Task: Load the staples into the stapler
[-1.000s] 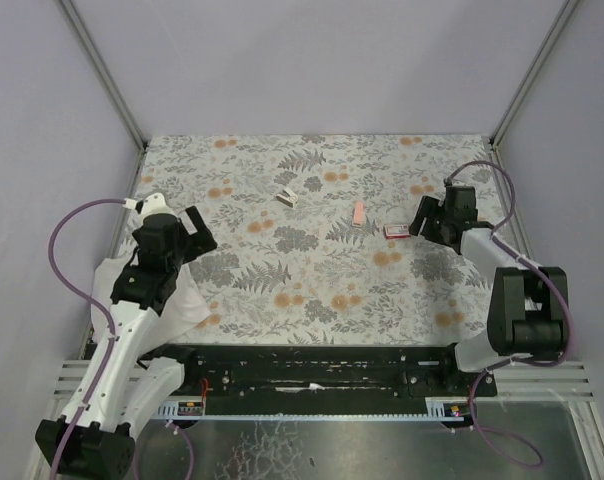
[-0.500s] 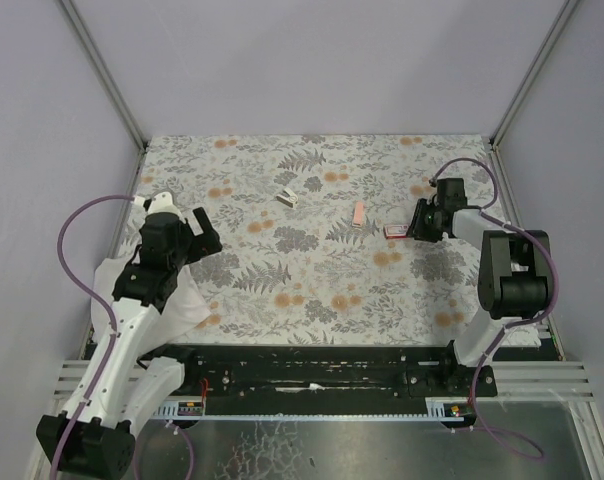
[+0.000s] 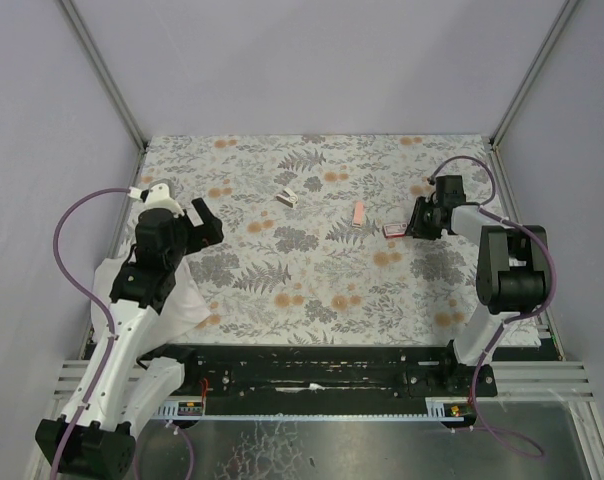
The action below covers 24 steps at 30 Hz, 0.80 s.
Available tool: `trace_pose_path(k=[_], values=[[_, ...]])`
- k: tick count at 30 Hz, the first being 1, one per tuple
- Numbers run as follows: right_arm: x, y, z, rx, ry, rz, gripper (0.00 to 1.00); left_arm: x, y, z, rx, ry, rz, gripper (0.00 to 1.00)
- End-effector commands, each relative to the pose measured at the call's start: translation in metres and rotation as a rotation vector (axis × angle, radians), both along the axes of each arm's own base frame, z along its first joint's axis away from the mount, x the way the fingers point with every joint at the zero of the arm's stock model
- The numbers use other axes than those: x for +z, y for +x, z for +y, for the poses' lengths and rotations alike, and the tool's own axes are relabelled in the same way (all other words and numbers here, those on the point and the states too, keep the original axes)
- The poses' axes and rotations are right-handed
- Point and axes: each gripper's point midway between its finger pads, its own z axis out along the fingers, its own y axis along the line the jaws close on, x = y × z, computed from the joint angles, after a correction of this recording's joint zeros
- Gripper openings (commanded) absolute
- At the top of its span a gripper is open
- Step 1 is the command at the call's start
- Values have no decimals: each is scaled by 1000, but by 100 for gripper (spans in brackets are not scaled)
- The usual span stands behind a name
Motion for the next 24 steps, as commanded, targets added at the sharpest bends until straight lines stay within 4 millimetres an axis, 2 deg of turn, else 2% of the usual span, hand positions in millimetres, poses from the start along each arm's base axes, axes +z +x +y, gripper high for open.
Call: trace_pose_path(k=[1, 9, 24], values=[[19, 20, 5, 27, 15, -60, 35, 34, 9, -6, -35, -16, -131, 100], [21, 28, 6, 34, 22, -66, 39, 31, 5, -1, -21, -5, -154, 100], [8, 24, 7, 42, 54, -18, 24, 24, 5, -12, -80, -20, -129, 100]])
